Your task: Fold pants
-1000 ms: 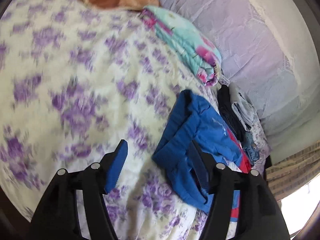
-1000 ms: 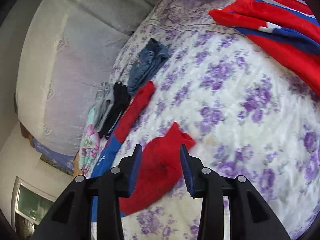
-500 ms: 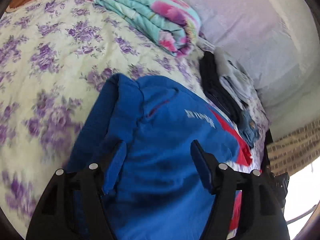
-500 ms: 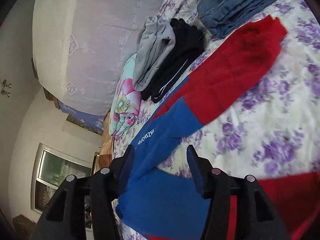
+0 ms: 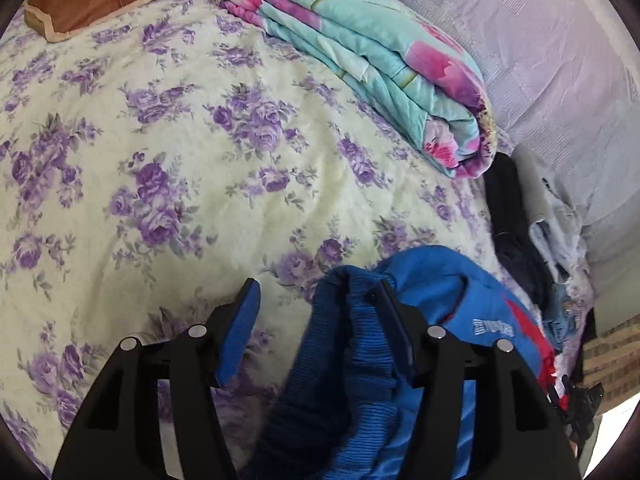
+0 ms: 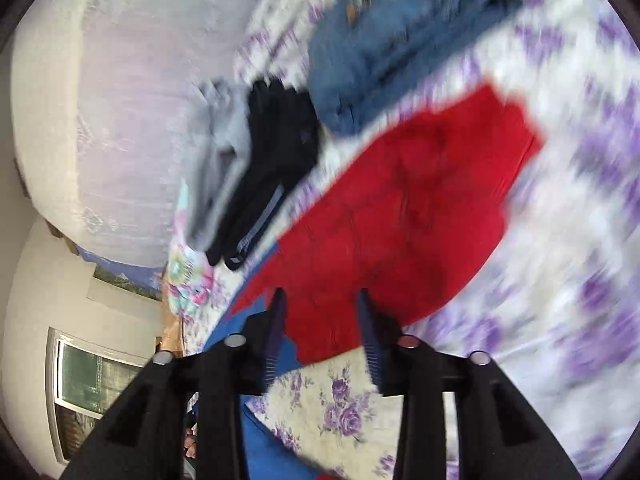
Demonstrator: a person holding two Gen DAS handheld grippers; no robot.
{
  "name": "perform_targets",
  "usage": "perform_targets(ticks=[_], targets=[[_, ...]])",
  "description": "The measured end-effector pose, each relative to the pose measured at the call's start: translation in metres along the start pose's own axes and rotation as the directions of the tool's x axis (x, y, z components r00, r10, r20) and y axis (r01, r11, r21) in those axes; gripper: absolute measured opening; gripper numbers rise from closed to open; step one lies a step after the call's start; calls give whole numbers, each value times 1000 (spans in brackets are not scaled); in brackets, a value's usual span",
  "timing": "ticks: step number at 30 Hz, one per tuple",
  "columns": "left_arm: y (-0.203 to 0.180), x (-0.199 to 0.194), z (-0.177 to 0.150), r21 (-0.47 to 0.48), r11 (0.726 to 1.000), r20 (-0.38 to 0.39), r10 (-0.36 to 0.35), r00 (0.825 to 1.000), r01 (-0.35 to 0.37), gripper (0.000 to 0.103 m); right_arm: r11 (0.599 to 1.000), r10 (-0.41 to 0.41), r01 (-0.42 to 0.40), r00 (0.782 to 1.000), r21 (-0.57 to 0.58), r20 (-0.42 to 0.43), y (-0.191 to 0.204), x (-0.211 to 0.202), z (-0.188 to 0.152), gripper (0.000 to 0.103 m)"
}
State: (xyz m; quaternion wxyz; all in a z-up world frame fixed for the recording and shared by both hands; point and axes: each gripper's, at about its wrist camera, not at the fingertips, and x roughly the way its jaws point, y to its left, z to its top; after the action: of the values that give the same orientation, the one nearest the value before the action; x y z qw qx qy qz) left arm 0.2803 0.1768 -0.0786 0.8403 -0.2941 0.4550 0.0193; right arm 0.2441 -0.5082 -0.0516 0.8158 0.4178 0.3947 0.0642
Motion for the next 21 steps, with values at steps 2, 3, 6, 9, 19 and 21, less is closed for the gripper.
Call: perform_targets(ticks=[2, 3, 6, 9, 19, 21], targets=[[-5, 1, 4, 54, 998, 12, 40, 999, -40, 58, 998, -53, 54, 997, -21, 57, -4, -18, 24, 41], [-6, 3, 5, 70, 996, 12, 49, 999, -50, 59, 997, -71, 73, 995, -25, 63, -8, -22, 36, 41], [-11, 9, 4, 97, 995, -17, 21, 1000, -20, 59, 989, -140, 143, 989, -50, 44, -22, -18, 63, 40], [-14, 13, 5, 142, 990, -33, 8, 999, -4, 60, 984, -172, 172, 985, -53, 4, -40, -7, 71, 40], [-17, 21, 8, 164, 986, -63, -32, 997, 42, 70, 989, -132, 130, 991, -74, -24, -62, 24, 74, 33], [-21, 24, 9, 175, 984, -67, -27, 997, 39, 70, 988, -131, 130, 991, -83, -14, -59, 25, 72, 18]])
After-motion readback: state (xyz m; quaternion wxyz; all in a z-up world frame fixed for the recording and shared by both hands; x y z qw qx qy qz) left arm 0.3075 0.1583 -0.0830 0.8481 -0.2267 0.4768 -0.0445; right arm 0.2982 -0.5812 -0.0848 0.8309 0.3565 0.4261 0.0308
